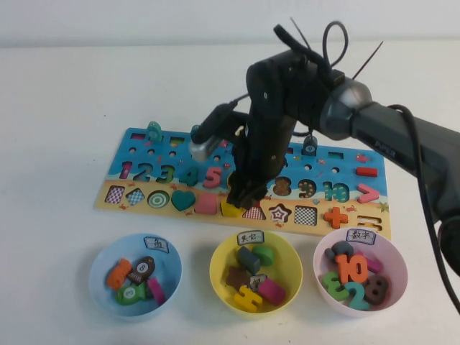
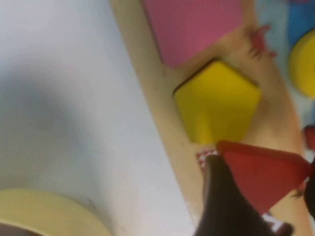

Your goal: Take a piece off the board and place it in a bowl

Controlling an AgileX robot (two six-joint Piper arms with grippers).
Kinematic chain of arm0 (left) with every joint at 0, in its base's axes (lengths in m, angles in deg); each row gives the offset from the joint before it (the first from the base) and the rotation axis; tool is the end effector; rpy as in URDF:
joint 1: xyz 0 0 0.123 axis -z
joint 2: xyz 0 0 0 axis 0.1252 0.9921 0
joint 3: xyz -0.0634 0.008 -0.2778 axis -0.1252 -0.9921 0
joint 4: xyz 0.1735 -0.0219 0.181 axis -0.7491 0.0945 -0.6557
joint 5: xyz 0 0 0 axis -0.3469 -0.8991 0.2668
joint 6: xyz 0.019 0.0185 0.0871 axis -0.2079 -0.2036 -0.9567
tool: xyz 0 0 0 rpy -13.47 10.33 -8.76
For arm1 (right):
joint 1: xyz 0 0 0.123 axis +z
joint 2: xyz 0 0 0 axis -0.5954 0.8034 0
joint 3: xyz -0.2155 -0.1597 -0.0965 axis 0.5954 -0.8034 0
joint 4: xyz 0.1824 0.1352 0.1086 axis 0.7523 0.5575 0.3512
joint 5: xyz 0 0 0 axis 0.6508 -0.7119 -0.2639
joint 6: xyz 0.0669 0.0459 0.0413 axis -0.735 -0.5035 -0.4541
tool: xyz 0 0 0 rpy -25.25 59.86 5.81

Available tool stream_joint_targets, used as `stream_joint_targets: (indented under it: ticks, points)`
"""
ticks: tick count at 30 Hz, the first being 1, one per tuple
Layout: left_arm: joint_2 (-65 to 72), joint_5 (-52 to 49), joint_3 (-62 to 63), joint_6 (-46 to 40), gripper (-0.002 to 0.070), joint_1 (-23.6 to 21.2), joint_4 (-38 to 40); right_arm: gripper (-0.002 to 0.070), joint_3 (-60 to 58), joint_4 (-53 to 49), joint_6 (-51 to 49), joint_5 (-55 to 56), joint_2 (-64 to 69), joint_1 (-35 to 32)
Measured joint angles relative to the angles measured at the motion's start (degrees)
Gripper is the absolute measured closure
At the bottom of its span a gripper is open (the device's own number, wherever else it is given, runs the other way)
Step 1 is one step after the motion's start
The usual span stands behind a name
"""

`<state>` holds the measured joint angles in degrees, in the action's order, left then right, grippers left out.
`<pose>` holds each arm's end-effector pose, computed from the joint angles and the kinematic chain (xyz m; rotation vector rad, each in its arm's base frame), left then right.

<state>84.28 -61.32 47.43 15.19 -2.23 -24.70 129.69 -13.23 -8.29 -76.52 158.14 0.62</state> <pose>0.0527 -0.0023 0.1722 0.1130 1.8631 0.0005 0.3827 0.2960 0.2109 -1.4495 2.5492 0.1173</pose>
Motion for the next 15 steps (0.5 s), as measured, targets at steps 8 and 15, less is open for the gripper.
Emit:
stream_joint_targets:
  ticks: [8, 15]
  points:
    - [0.00, 0.00, 0.00, 0.00, 0.0679, 0.00, 0.00, 0.0376, 4.27, 0.25, -1.23, -0.52, -0.26, 0.00]
    - [0.00, 0.00, 0.00, 0.00, 0.0679, 0.00, 0.00, 0.0377, 1.72, 4.39, -2.87, -0.79, -7.46, 0.00]
